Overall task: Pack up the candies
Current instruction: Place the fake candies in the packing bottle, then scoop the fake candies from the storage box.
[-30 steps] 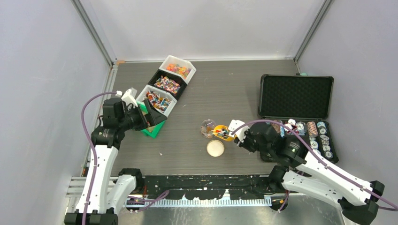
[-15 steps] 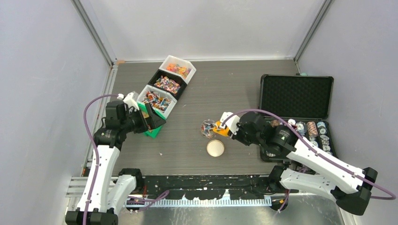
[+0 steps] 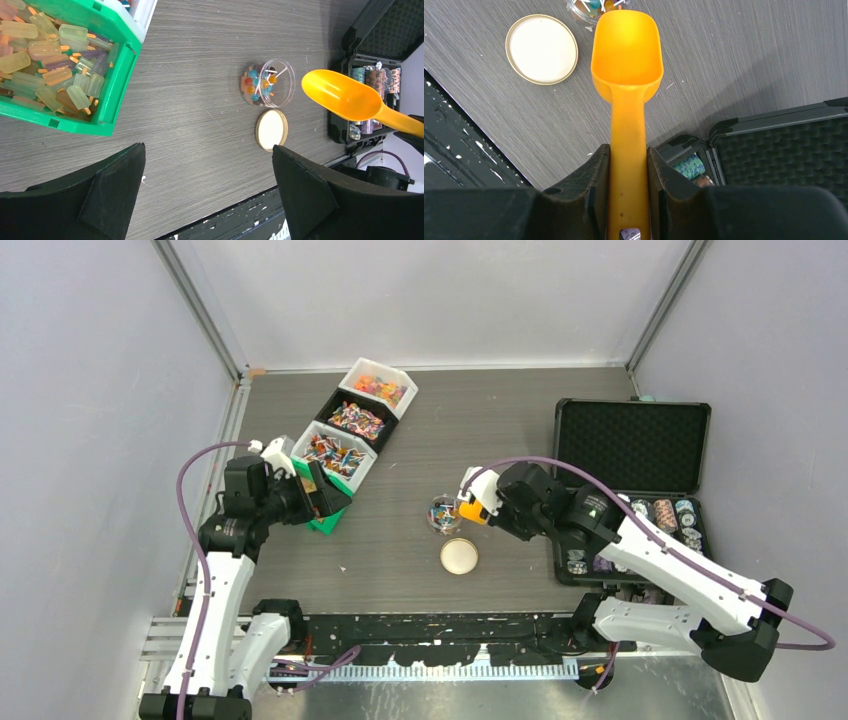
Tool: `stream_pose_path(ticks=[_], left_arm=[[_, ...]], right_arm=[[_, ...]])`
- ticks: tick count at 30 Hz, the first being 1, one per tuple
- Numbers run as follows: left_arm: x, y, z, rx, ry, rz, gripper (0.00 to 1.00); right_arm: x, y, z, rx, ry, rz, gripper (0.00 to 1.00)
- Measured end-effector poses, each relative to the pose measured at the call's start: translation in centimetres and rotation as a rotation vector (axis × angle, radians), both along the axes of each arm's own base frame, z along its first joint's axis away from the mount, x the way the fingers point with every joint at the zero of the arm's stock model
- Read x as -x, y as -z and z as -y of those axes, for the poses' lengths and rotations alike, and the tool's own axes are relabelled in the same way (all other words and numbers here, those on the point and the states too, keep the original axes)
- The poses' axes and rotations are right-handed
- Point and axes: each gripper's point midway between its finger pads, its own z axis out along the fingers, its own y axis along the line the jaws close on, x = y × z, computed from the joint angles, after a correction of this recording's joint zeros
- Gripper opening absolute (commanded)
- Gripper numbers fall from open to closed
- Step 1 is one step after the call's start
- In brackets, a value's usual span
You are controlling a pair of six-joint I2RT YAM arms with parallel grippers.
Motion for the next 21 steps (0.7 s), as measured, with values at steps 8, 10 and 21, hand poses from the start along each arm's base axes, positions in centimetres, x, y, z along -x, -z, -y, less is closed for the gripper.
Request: stream_pose_path(ticks=[8, 10, 21], left_arm=[[0.0, 0.2, -0.2, -0.018, -0.001, -0.002, 1.00], [0.0, 0.2, -0.2, -0.022, -0.004, -0.001, 1.00], [0.0, 0.1, -0.6, -0.040, -0.022, 0.012, 1.00]], right_arm=[[-0.5, -2.6, 0.2, -0.036, 0.045, 0.042, 0.00], [-1.1, -4.0, -0.1, -0.070, 0.068, 0.077, 0.00], [-8.0, -9.8, -8.9, -0.168, 0.078, 0.151, 0.00]])
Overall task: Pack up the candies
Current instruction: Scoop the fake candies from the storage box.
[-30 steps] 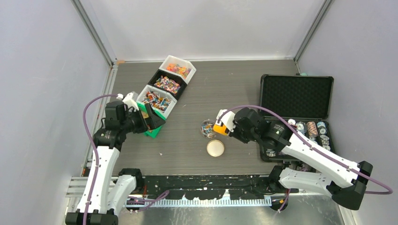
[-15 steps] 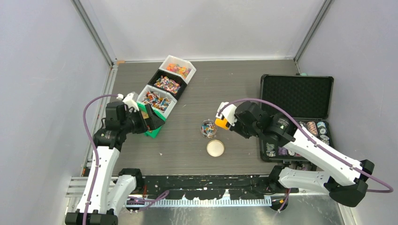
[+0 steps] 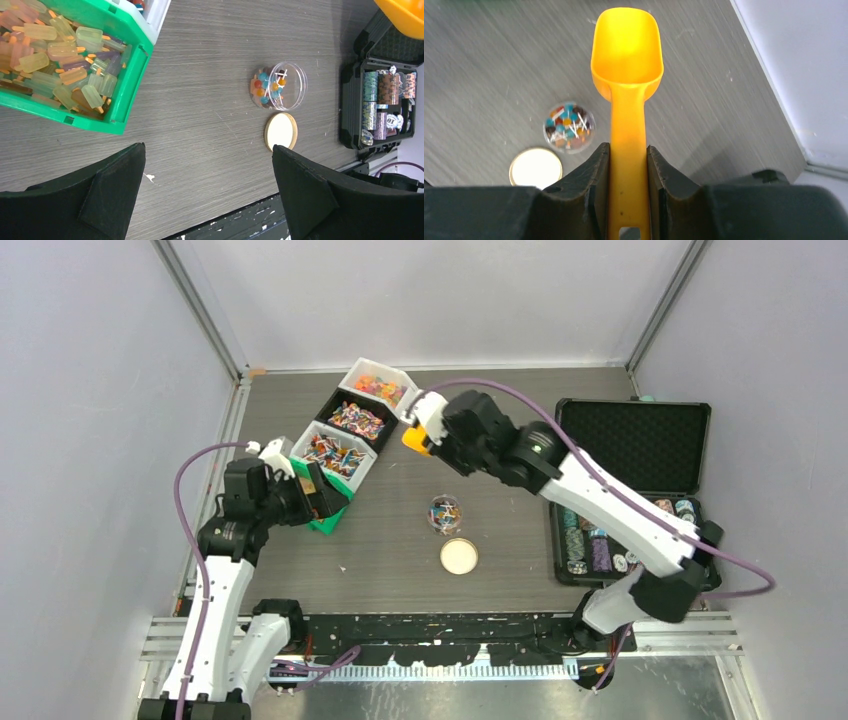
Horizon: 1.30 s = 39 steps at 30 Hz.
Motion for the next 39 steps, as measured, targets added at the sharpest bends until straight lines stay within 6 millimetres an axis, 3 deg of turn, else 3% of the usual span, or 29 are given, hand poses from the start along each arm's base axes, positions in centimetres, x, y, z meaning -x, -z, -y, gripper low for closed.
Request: stream_pose_path(ticks=[9, 18, 25, 34, 39], left_arm=[[0.4, -0.7, -0.5, -0.016, -0.024, 0.038, 1.00], [0.4, -0.6, -0.7, -0.026, -0.037, 0.036, 1.00], [0.6, -0.6, -1.0, -0.035, -0.049, 0.037, 1.00], [0.6, -0.4, -1.3, -0.045, -0.064, 0.033, 1.00], [-0.5, 0.6, -3.1, -0.094, -0.187, -0.012, 1.00]], right_arm=[[-5.7, 2.6, -9.2, -0.015, -0.065, -0.043, 0.00], [-8.7, 6.3, -15.7, -0.059, -0.134, -0.122, 0.00], [-9.6, 9.0, -17.7, -0.047, -0.150, -0.162, 0.00], [-10.1, 12.3, -18.3, 0.002, -0.147, -0.206, 0.00], [-10.1, 13.1, -18.3, 0.014, -0.149, -0.219, 0.00]])
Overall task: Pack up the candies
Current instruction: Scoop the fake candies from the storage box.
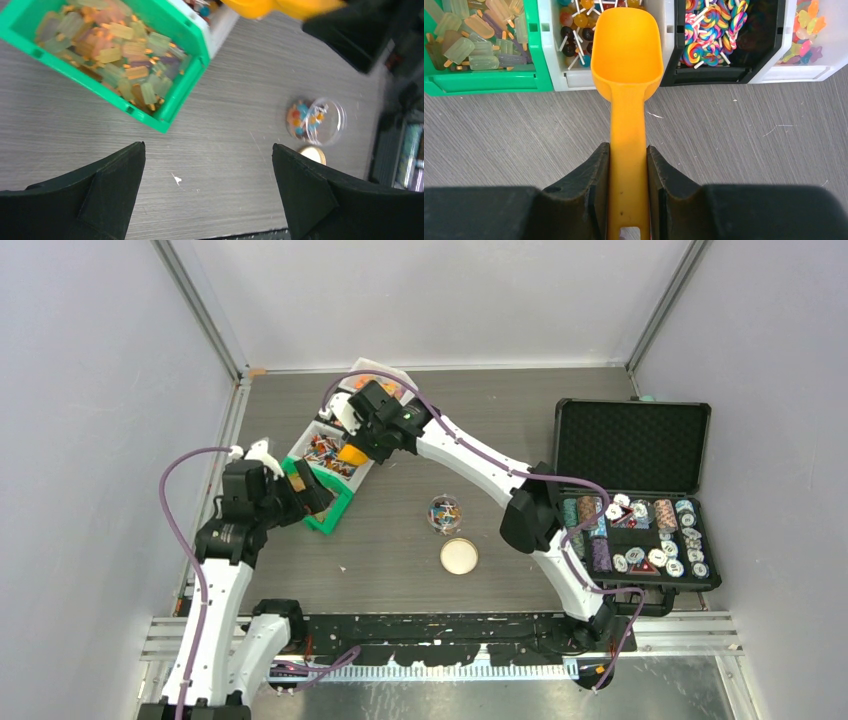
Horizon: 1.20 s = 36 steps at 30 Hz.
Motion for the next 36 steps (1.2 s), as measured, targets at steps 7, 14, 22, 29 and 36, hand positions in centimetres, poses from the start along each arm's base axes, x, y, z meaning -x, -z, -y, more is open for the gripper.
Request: stream_pose_path(ticks=[7, 14, 22, 29, 36], left_arm=[[-4.9, -0.8, -4.7, 0.017, -0.286, -0.075, 0.92], [-10.6, -2.7, -10.0, -0.032, -0.440, 0.005, 0.76], [-16.8, 5.0, -14.9, 0.007, -0.520, -0.189, 0.57], [-18.7, 10.3, -14.3, 0.079, -0.462, -0.338, 0.49], [-19.9, 10.9, -13.1, 0.153, -0.402, -0.354, 0.44]], right_arm=[[-0.1, 0.5, -0.2, 0.010, -0.028, -0.001, 0.00], [-0.3, 0.5, -1.3, -0.012, -0.077, 0.000, 0.00], [-0.6, 1.7, -1.7, 0.016, -0.090, 0.011, 0.00], [-0.7, 2.9, -2.0, 0.085, -0.097, 0.059, 0.00], [-1.2, 2.7, -3.1, 0.058, -0.104, 0.098, 0.00]])
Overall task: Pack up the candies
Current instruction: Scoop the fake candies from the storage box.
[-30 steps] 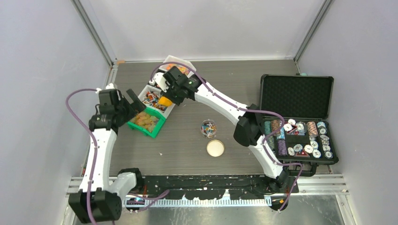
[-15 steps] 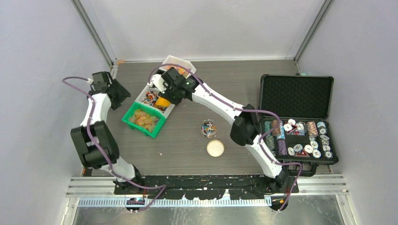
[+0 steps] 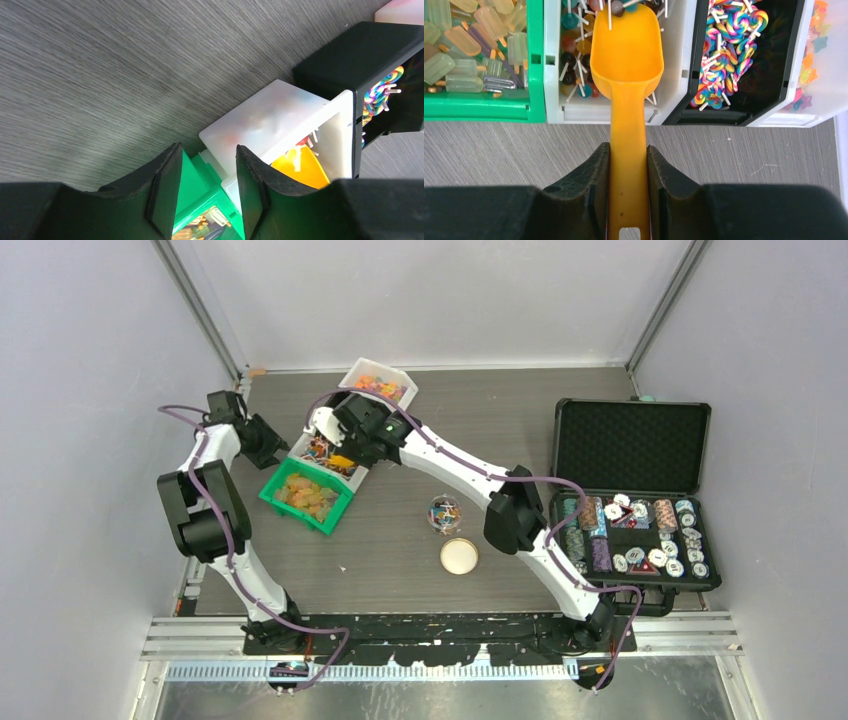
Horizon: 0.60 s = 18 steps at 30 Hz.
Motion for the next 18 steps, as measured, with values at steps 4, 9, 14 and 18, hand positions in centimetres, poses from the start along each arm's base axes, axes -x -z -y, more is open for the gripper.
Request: stream_pose_path(ticks=[4, 9, 14, 18], left_arm=[[-0.1, -0.1, 0.1, 0.019, 0.003, 0.007, 0.43], [-0.2, 0.0, 0.2, 0.032, -0.005, 0.007, 0.42], [-0.2, 0.2, 0.2, 0.037, -0.009, 0.002, 0.43], [-0.2, 0.2, 0.1, 0.036, -0.013, 0.001, 0.43]], right_arm=[[-0.2, 0.8, -0.9, -0.037, -0.001, -0.001, 0.00], [-0.4, 2.8, -1.3, -0.060, 0.009, -0.018, 0.00], [-0.6, 3.1, -1.9, -0.101, 0.018, -0.014, 0.00], [-0.7, 3.9, -2.0, -0.130, 0.032, -0.014, 0.00]])
